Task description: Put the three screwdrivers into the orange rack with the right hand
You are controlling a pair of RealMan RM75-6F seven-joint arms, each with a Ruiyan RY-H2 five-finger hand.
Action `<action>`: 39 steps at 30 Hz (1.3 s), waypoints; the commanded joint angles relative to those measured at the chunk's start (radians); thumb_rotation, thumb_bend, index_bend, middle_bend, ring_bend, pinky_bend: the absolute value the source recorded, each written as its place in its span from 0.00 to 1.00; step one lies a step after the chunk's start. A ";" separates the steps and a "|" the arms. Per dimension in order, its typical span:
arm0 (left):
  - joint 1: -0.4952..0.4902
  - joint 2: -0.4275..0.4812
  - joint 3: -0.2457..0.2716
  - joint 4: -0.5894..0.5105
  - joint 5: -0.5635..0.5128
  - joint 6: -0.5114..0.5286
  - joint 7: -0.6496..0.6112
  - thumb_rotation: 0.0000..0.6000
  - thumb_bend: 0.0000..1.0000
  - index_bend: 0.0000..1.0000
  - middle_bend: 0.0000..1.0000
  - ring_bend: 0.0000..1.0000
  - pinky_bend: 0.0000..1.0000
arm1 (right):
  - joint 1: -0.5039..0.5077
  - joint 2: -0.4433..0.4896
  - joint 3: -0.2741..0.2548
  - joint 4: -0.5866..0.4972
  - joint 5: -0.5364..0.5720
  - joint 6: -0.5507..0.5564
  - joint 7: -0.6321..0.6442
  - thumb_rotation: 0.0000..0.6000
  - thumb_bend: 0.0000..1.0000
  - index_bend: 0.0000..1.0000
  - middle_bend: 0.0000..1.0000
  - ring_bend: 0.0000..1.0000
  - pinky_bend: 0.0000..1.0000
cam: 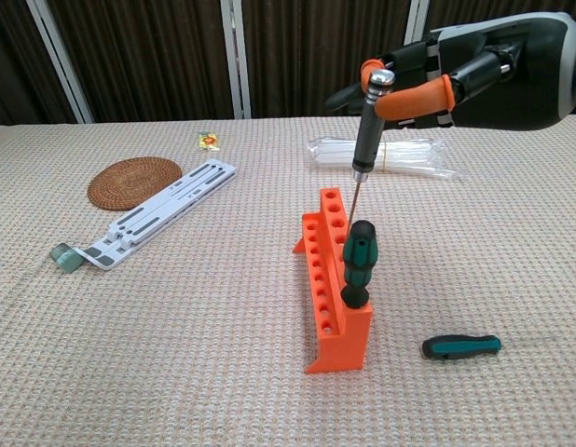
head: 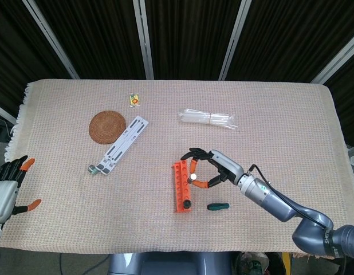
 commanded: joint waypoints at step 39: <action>-0.001 -0.002 0.003 -0.002 0.010 0.000 -0.003 1.00 0.15 0.07 0.00 0.00 0.00 | 0.011 0.026 -0.035 -0.035 -0.023 0.023 0.007 1.00 0.45 0.66 0.23 0.00 0.00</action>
